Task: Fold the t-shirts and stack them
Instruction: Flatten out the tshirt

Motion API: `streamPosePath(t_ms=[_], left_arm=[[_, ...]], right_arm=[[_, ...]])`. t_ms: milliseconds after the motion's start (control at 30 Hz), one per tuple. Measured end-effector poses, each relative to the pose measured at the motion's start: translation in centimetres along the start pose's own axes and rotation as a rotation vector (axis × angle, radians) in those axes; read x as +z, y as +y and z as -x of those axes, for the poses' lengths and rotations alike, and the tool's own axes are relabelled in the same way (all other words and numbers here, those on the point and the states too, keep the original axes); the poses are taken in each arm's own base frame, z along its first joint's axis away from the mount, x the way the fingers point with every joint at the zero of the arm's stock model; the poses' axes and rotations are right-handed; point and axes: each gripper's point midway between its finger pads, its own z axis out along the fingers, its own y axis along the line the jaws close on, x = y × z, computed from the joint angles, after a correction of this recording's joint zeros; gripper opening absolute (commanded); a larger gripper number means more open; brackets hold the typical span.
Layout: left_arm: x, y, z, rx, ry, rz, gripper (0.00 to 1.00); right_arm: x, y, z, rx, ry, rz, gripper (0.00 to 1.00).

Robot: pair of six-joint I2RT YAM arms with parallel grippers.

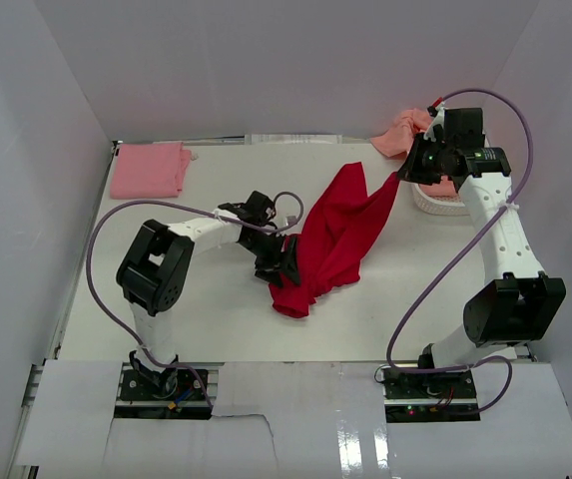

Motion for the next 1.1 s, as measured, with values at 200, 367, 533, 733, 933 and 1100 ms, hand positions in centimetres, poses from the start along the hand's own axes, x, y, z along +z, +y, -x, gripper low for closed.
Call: streamPosePath(t_ms=[200, 367, 533, 733, 933, 1100], left_arm=[[1.1, 1.1, -1.0, -0.035, 0.044, 0.048, 0.29], [1.8, 1.4, -1.4, -0.045, 0.076, 0.052, 0.00], [0.9, -0.2, 0.2, -0.024, 0.052, 0.017, 0.00], [-8.1, -0.1, 10.2, -0.069, -0.233, 0.008, 0.00], [-25.6, 7.7, 18.4, -0.211, -0.692, 0.232, 0.00], [-31.4, 10.1, 18.0, -0.278, -0.826, 0.402, 0.00]], right_arm=[[-0.2, 0.1, 0.0, -0.002, -0.006, 0.005, 0.08], [-0.2, 0.1, 0.1, -0.003, -0.009, 0.005, 0.08], [-0.2, 0.0, 0.1, -0.001, -0.010, -0.001, 0.08], [-0.6, 0.1, 0.1, 0.005, -0.015, -0.005, 0.08], [-3.3, 0.9, -3.4, 0.007, -0.006, 0.041, 0.08], [-5.4, -0.2, -10.4, 0.025, 0.060, 0.018, 0.08]])
